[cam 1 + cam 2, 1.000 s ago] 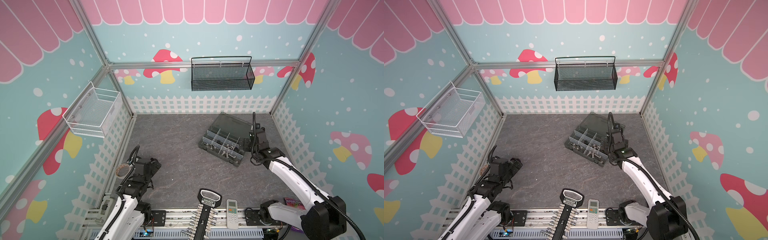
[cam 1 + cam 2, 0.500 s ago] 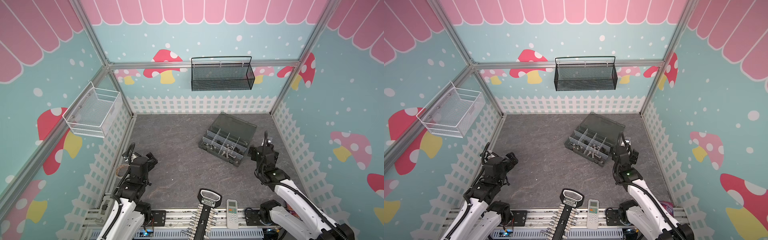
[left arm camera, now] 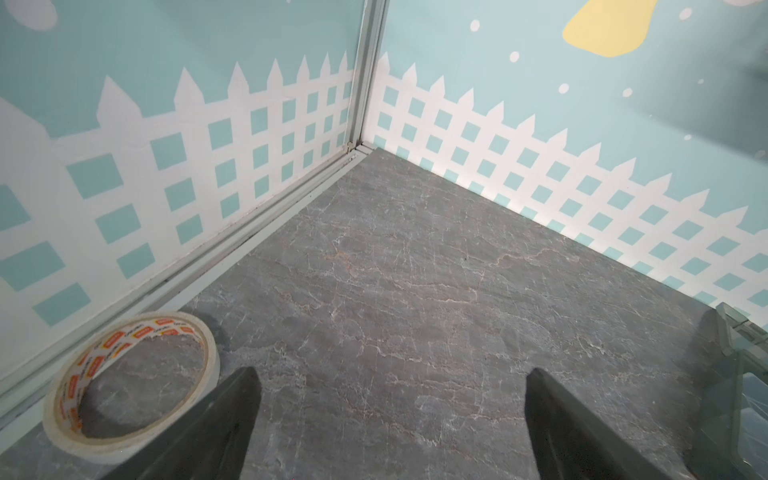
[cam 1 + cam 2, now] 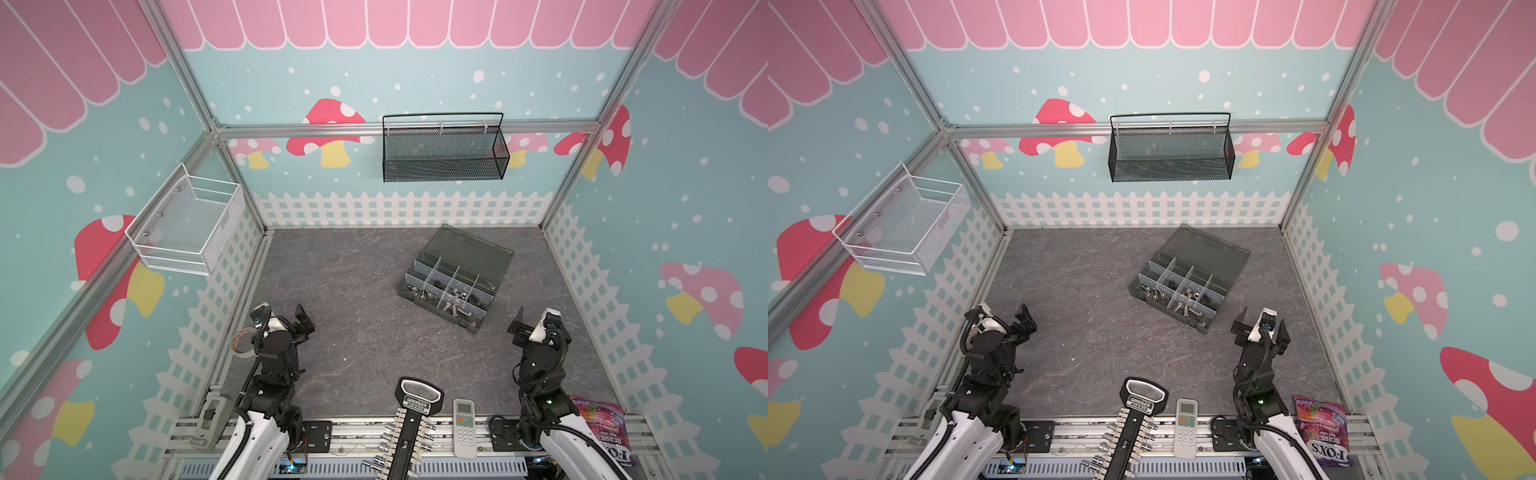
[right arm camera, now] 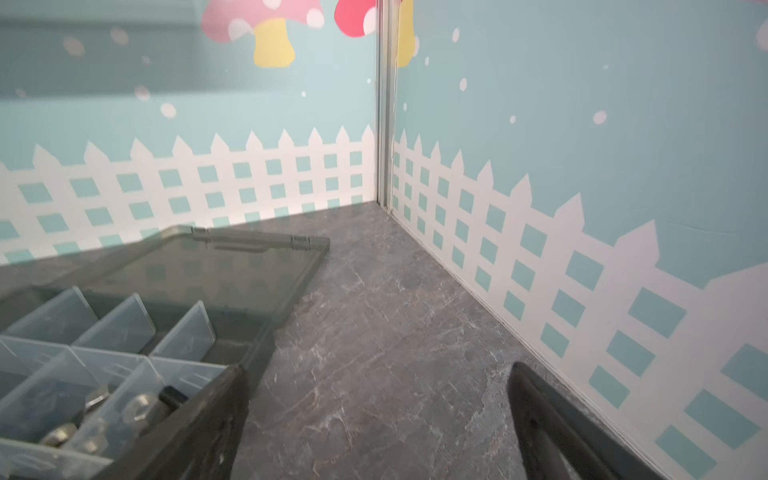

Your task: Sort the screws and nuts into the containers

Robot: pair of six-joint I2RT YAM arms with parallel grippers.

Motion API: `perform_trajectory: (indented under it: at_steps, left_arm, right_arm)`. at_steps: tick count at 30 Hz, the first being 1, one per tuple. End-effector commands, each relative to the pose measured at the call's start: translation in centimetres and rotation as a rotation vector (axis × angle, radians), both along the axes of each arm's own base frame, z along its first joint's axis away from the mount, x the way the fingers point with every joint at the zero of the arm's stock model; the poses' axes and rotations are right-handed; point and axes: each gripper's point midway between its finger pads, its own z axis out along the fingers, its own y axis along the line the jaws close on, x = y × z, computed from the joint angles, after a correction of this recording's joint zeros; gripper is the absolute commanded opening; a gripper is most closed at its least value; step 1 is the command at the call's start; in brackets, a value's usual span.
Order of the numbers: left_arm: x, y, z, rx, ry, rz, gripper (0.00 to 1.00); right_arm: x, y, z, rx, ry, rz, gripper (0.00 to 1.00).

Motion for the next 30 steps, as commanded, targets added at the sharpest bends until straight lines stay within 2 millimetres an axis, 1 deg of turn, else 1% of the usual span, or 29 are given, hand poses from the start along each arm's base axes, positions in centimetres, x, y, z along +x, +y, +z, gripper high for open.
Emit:
perform_trajectory:
  at_steps: [1,4,7,14,19,20,23,30]
  left_arm:
    - [0.2,0.7,0.8,0.124,-0.023,0.019,1.0]
    - [0.7,0.4,0.2,0.184,-0.022,-0.01,1.0]
    - [1.4,-0.5,-0.3,0.224,-0.038,-0.063,1.0]
    - [3.0,-1.8,-1.1,0.246,-0.048,-0.144,1.0]
    - [4.5,-2.4,-1.2,0.239,-0.058,-0.183,1.0]
    - [4.9,-2.9,-1.3,0.235,-0.057,-0.21,1.0]
    - [6.0,-3.4,-1.3,0.234,-0.056,-0.237,1.0]
    - [8.4,-4.3,-1.3,0.221,-0.083,-0.288,1.0]
  right_arm:
    - [-0.7,-0.7,0.1,-0.012,-0.06,-0.034,0.98]
    - [-0.7,-1.0,-0.3,-0.01,-0.055,-0.044,0.98]
    - [-0.2,-1.0,-0.8,-0.009,-0.037,-0.032,0.98]
    - [1.2,-1.5,-2.3,0.004,0.028,-0.028,0.98]
    - [2.3,-2.4,-2.4,0.032,0.031,-0.02,0.98]
    - [2.5,-2.5,-2.4,0.036,0.035,-0.015,0.98]
    - [3.2,-2.8,-2.5,0.039,0.051,-0.007,0.98]
    - [3.9,-3.3,-2.8,0.05,0.062,-0.005,0.98]
